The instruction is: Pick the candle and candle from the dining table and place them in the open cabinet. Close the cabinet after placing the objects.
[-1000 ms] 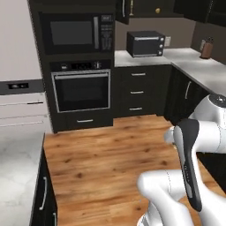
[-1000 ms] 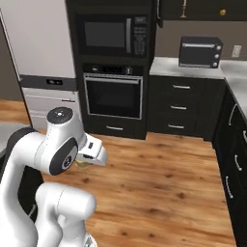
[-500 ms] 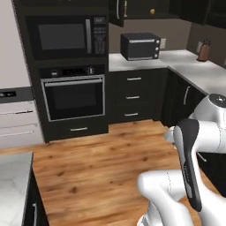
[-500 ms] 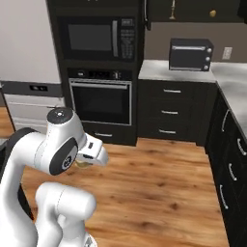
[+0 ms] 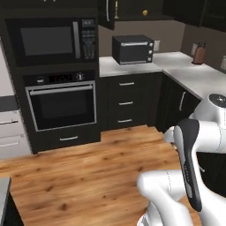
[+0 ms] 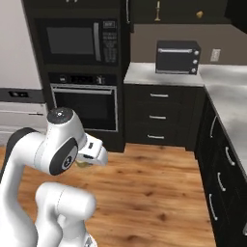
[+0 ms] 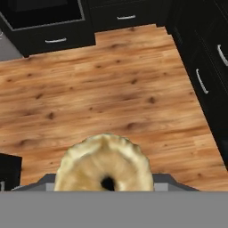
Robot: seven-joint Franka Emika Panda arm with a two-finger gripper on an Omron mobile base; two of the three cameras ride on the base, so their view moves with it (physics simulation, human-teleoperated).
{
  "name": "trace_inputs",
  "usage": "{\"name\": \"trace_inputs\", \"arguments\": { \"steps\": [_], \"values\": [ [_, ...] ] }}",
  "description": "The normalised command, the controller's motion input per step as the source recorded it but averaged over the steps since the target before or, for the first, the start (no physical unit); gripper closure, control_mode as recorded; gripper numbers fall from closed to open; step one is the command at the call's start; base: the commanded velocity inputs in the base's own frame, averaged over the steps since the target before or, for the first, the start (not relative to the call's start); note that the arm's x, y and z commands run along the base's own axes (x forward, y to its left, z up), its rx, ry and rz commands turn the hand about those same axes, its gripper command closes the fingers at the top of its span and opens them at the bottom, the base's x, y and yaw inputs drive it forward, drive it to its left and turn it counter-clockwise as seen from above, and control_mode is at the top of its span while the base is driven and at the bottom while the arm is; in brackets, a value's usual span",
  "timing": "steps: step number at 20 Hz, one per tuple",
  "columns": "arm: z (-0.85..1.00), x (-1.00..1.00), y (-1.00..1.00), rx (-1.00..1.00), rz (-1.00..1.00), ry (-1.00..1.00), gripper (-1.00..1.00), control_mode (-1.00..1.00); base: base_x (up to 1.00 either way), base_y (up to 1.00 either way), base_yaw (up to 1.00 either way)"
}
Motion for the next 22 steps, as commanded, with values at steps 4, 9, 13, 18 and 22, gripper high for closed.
{"name": "trace_inputs", "arguments": {
  "steps": [4,9,13,18,22],
  "values": [
    [0.0,0.0,0.0,0.0,0.0,0.0,1.0,1.0,0.58,-0.38,-0.09],
    [0.0,0.0,0.0,0.0,0.0,0.0,1.0,1.0,0.59,-0.35,-0.09],
    [0.0,0.0,0.0,0.0,0.0,0.0,1.0,1.0,0.61,-0.29,-0.09],
    [0.0,0.0,0.0,0.0,0.0,0.0,1.0,1.0,0.64,-0.27,-0.07],
    [0.0,0.0,0.0,0.0,0.0,0.0,1.0,1.0,0.66,-0.29,-0.07]
  ]
}}
